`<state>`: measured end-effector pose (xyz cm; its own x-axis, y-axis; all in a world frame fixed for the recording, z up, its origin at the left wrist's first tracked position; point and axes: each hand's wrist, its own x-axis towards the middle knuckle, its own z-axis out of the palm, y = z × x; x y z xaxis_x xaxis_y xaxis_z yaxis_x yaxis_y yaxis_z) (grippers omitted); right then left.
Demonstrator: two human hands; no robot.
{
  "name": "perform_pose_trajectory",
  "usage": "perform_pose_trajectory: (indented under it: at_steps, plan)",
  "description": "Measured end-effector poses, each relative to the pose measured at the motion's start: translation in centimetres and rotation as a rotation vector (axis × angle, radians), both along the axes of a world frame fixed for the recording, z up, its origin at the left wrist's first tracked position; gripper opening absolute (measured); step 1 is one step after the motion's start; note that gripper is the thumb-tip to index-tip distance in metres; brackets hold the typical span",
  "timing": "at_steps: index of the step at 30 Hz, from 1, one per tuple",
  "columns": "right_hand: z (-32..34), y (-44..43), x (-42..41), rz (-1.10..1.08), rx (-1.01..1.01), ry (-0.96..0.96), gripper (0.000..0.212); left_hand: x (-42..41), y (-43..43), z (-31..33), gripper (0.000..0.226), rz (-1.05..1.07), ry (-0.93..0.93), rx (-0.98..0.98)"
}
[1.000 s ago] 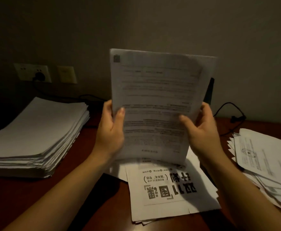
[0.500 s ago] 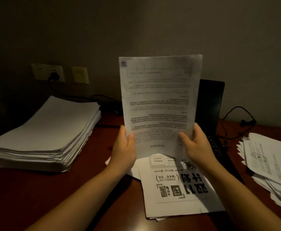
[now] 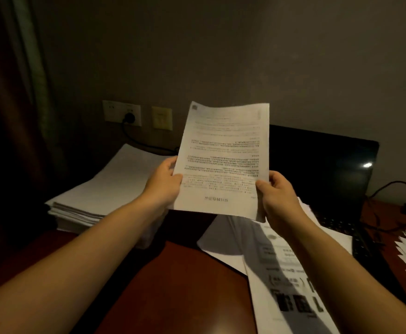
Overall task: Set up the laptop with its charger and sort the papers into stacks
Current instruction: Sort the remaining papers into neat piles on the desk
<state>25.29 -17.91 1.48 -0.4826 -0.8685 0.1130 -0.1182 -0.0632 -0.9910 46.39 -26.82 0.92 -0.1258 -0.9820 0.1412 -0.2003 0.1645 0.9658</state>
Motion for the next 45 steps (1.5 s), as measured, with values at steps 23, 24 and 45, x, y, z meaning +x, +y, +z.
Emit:
perform_pose_trajectory:
  at_steps: [23, 24, 45]
  plan:
    - [-2.9, -8.1, 14.9, 0.406, 0.203, 0.278, 0.056, 18.5, -7.7, -1.7, 0.048, 0.224, -0.474, 0.057]
    - [-3.0, -8.1, 14.9, 0.411, 0.195, 0.344, 0.052, 18.6, -7.9, -1.9, 0.048, 0.224, -0.493, 0.058]
    - [-6.0, -8.6, 16.0, 0.521, 0.360, 0.909, 0.062, 17.9, -7.6, -3.1, 0.068, -0.009, -0.847, 0.149]
